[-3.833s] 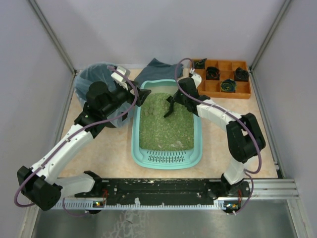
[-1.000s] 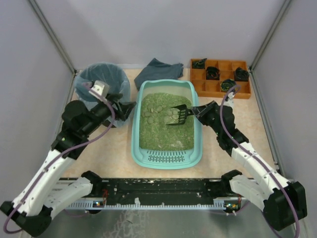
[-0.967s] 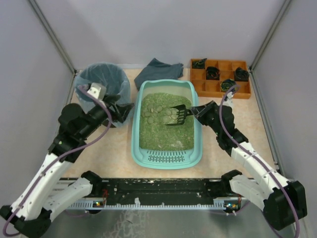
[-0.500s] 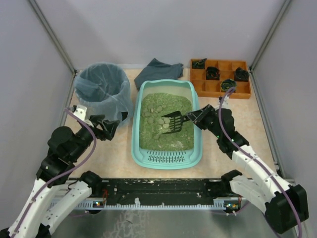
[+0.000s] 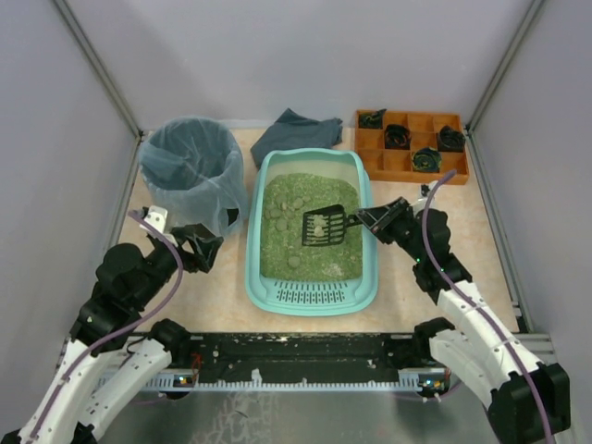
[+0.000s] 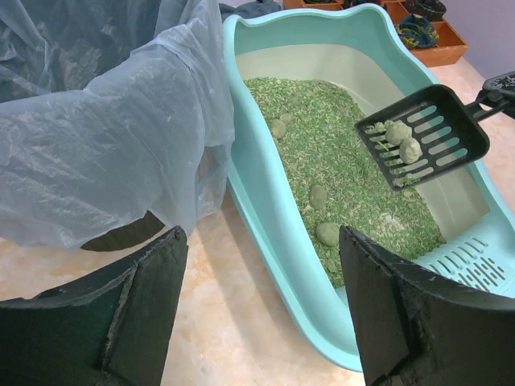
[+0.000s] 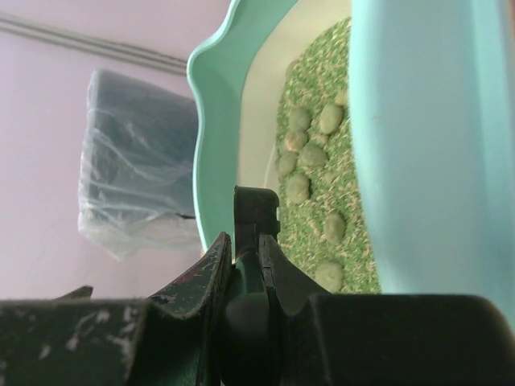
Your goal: Clean the litter box
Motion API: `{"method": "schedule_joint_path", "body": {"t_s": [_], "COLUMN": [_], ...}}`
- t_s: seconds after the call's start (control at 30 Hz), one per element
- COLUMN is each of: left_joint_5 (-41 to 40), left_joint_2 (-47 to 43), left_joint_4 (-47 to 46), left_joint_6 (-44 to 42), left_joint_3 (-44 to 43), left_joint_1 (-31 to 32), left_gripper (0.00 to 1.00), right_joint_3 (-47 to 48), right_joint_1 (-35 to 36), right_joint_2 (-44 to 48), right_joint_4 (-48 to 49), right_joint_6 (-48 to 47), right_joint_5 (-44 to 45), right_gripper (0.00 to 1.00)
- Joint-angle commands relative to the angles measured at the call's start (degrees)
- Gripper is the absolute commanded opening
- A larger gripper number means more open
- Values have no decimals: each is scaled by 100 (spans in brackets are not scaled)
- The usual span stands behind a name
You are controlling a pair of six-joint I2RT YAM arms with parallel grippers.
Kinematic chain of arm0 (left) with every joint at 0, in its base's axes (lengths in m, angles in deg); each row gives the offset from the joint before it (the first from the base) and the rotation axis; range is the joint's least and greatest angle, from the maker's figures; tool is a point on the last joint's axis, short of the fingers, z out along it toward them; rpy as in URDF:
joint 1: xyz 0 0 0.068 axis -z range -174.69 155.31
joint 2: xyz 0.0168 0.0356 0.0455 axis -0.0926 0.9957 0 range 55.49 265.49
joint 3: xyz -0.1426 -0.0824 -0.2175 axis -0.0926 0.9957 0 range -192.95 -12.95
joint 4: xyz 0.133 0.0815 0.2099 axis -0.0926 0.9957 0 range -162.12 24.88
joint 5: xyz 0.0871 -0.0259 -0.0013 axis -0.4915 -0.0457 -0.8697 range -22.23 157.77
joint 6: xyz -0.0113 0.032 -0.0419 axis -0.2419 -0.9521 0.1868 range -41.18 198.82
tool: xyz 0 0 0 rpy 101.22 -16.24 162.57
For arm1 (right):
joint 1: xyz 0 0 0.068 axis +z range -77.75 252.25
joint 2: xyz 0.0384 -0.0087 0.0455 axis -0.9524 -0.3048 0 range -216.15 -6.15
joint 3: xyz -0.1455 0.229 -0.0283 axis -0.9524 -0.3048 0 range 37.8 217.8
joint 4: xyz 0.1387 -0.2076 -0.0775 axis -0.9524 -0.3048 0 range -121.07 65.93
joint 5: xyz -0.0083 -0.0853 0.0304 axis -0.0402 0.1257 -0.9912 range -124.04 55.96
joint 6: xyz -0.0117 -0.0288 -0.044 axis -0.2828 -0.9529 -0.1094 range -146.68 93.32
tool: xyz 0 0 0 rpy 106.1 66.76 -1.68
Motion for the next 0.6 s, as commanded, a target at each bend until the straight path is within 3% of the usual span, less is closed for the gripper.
{"method": "schedule_joint_path", "body": {"t_s": [0.0,0.13,0.2,0.3,0.43,0.57], "left_joint_5": [9,-69,-98,-120,-268,-434], "left_joint_2": [-203,-333,-344,-265,-259,-273], "left_joint_4": [40,-9,-72,-36,-40,26], "left_joint_6": [6,82,90,72,66,132], "left_joint_3": [50,155,256,251,273,224], "left_joint_1": [-15,-14,-13,-12,-19,-19], "left_gripper": [81,82,83,84,87,100], "right_joint_3": [-7,51,431,79,-597,-604], "right_joint_1": [-33,251,558,32,-129,-177], "right_joint_2": [157,-36,-152,181,-120,-6], "right_joint_4": [580,1001,602,428,1999,1712], "right_joint_6": [272,444,80,270,1291,1284], "right_joint_5": [-243,-337,-167,-92,-746,-501], "right_gripper": [0,0,0,0,0,0]}}
